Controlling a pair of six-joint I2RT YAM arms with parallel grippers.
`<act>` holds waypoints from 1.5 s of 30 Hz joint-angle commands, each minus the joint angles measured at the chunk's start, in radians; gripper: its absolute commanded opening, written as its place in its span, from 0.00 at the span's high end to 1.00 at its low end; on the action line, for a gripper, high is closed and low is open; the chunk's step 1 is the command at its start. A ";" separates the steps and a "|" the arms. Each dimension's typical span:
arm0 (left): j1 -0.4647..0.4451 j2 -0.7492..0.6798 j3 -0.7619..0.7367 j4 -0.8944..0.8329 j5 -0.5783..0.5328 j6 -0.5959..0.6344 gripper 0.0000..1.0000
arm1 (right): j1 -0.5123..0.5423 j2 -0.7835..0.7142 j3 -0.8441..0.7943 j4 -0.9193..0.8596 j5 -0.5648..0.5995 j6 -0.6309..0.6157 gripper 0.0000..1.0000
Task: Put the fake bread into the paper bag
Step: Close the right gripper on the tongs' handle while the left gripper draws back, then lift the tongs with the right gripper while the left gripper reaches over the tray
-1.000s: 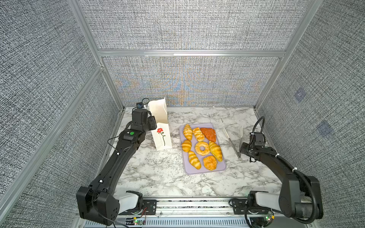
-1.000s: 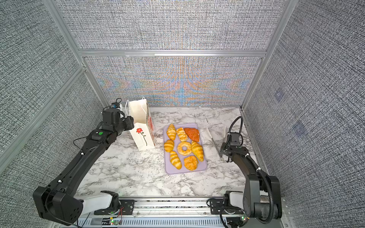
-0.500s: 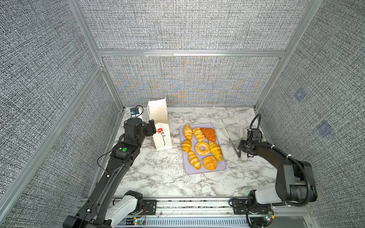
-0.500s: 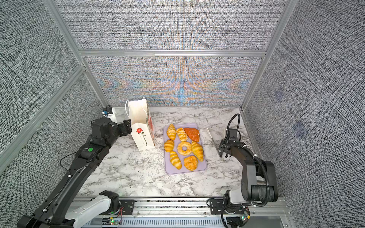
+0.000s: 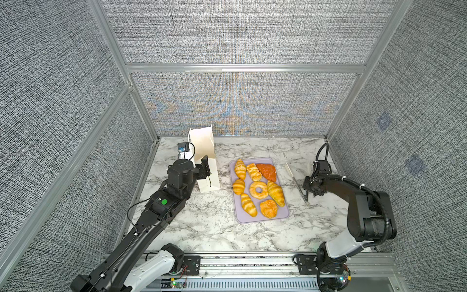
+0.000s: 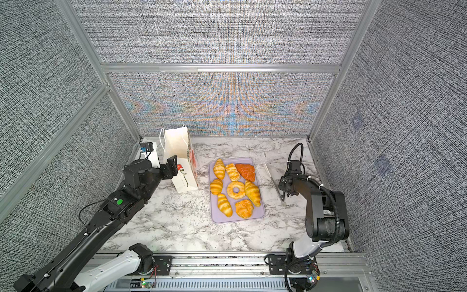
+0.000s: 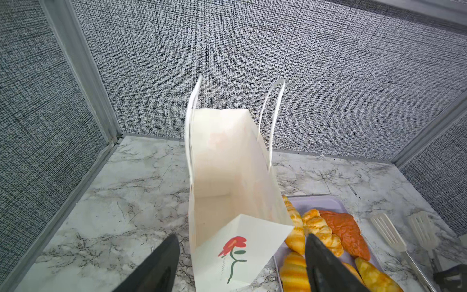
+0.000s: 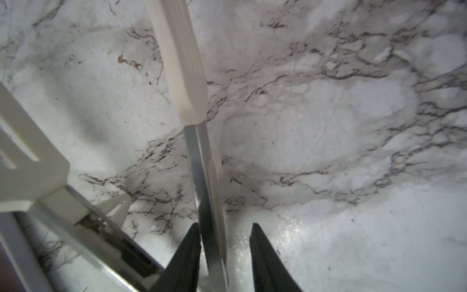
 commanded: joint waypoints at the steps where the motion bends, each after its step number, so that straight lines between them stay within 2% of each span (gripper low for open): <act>1: -0.046 0.007 -0.004 0.065 -0.072 0.040 0.21 | 0.001 0.003 0.007 -0.022 -0.020 -0.006 0.65; 3: -0.077 0.020 0.005 0.067 -0.098 0.051 0.21 | 0.000 0.004 0.008 -0.020 -0.028 -0.013 0.71; 6: -0.122 0.042 0.019 0.073 -0.133 0.073 0.21 | 0.000 -0.009 0.008 -0.016 -0.047 -0.024 0.84; 10: -0.171 0.073 0.037 0.090 -0.160 0.106 0.21 | 0.000 -0.052 0.005 -0.019 -0.061 -0.036 0.94; 16: -0.214 0.134 0.075 0.129 -0.136 0.148 0.21 | 0.000 -0.137 0.021 -0.050 -0.082 -0.059 0.96; 21: -0.226 0.212 0.132 0.139 -0.068 0.160 0.21 | -0.004 -0.201 0.084 -0.102 -0.124 -0.077 0.96; 28: -0.228 0.310 0.188 0.184 0.098 0.183 0.17 | -0.005 -0.268 0.135 -0.132 -0.233 -0.071 0.96; 36: -0.225 0.440 0.275 0.237 0.311 0.175 0.11 | -0.005 -0.261 0.187 -0.093 -0.539 -0.030 0.96; 39: -0.207 0.471 0.287 0.291 0.429 0.154 0.10 | -0.003 -0.254 0.200 -0.069 -0.644 -0.015 0.96; 45: -0.144 0.539 0.297 0.386 0.729 0.094 0.05 | -0.002 -0.254 0.212 -0.020 -0.779 0.024 0.96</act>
